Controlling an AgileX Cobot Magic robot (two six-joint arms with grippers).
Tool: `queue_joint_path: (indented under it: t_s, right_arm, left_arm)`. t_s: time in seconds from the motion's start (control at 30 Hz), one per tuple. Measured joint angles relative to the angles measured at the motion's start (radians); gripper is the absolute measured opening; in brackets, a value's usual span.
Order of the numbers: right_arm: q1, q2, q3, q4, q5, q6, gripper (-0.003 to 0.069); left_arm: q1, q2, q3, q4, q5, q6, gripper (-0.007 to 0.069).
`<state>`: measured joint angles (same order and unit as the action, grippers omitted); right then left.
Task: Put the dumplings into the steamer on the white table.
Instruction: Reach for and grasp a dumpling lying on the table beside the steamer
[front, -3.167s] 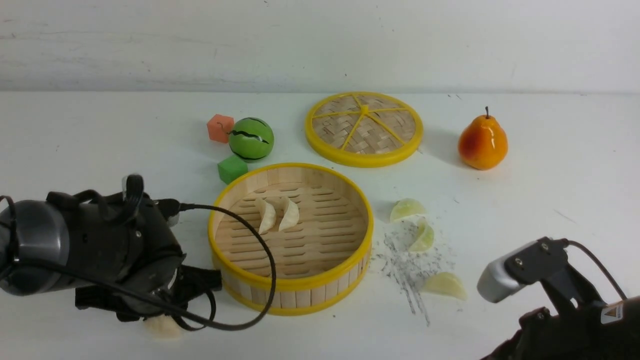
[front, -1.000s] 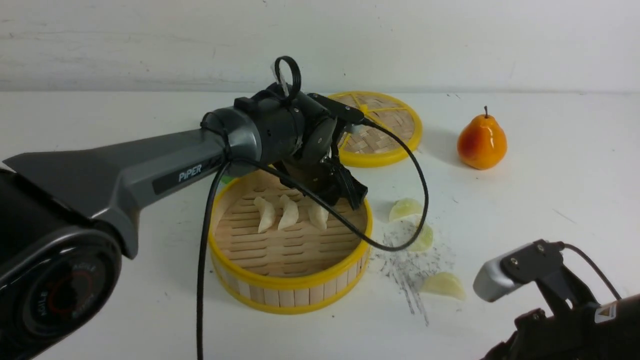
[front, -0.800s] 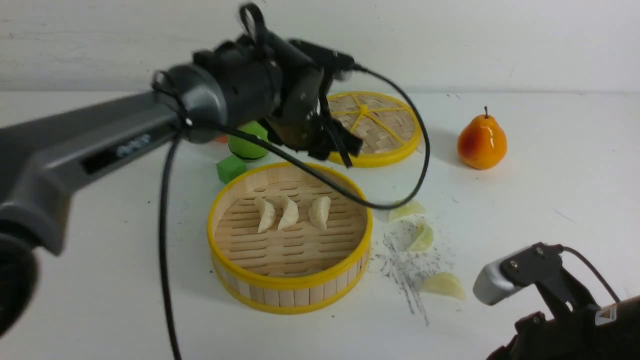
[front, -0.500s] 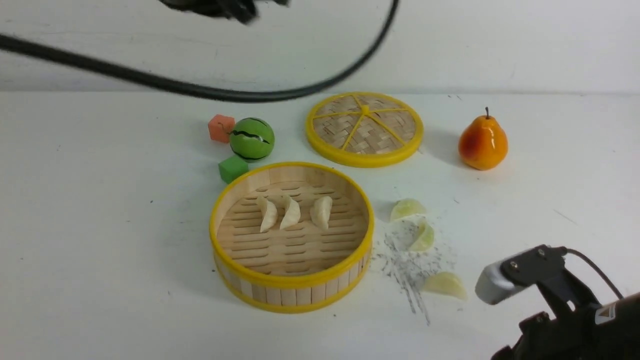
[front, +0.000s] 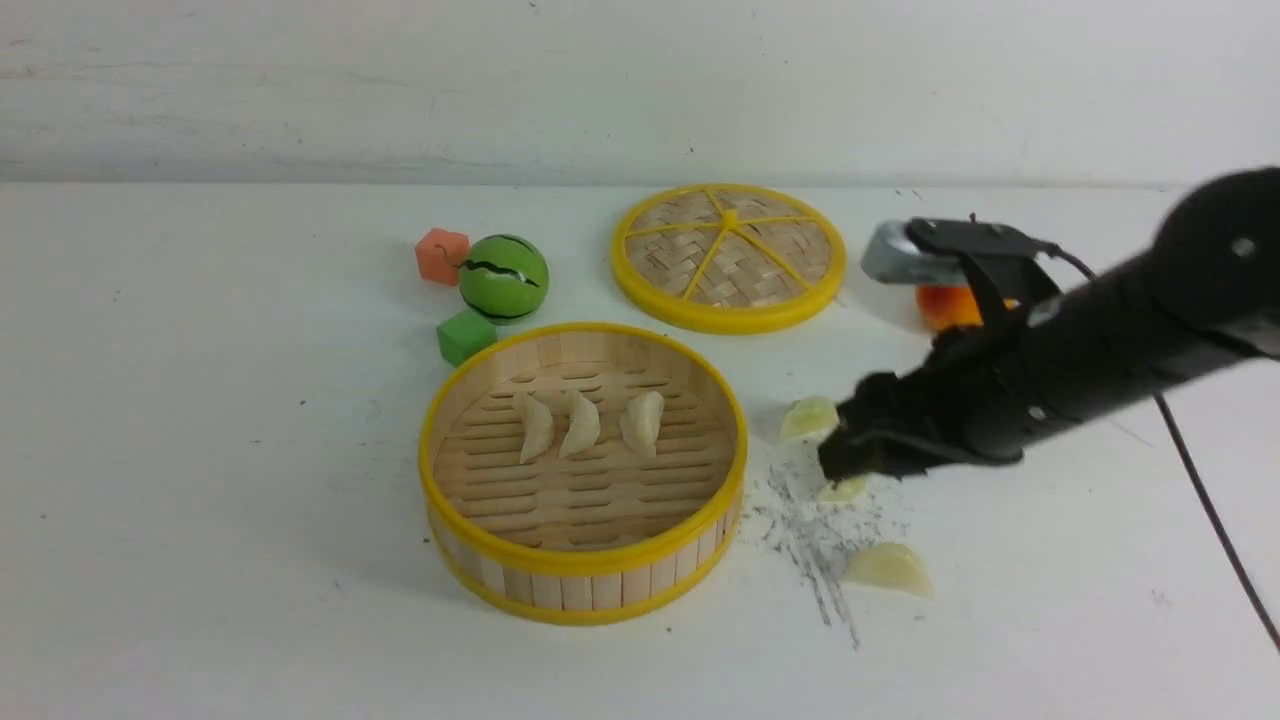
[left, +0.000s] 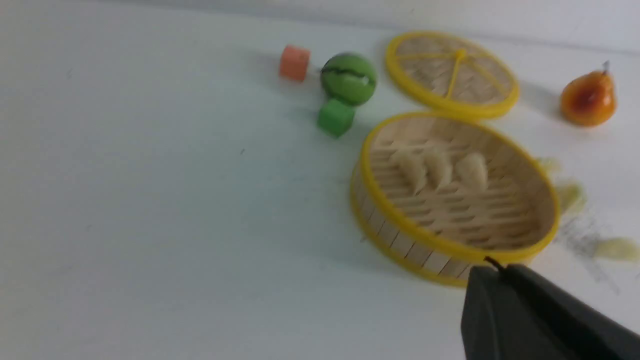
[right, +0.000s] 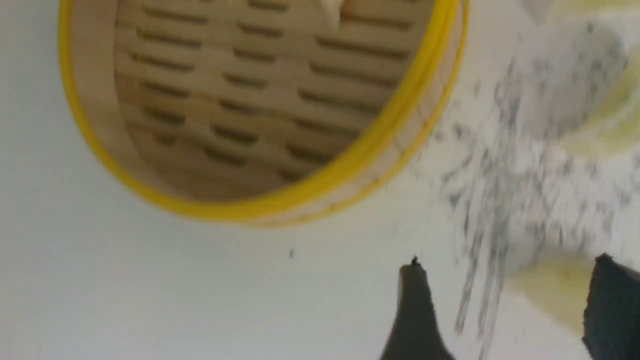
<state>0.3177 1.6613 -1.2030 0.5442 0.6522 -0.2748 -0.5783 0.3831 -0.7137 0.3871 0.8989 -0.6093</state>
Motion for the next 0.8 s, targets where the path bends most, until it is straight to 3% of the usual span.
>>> queue_joint_path:
  t_s: [0.23, 0.47, 0.63, 0.8]
  right_arm:
    - [0.000, 0.274, -0.352, -0.259, 0.068, -0.038, 0.0498]
    - [-0.002, 0.478, -0.617, -0.405, 0.237, -0.043, 0.0501]
    - [-0.004, 0.583, -0.730, -0.429, 0.237, -0.061, 0.0501]
    - [-0.004, 0.624, -0.747, -0.412, 0.206, -0.080, 0.0489]
  left_arm:
    - [0.000, -0.359, 0.218, 0.044, 0.046, 0.136, -0.0015]
    - [0.000, -0.401, 0.327, 0.058, 0.115, 0.175, -0.0015]
    - [0.000, -0.402, 0.401, 0.071, -0.110, 0.147, -0.0015]
    - [0.000, -0.394, 0.416, 0.082, -0.224, 0.144, -0.0015]
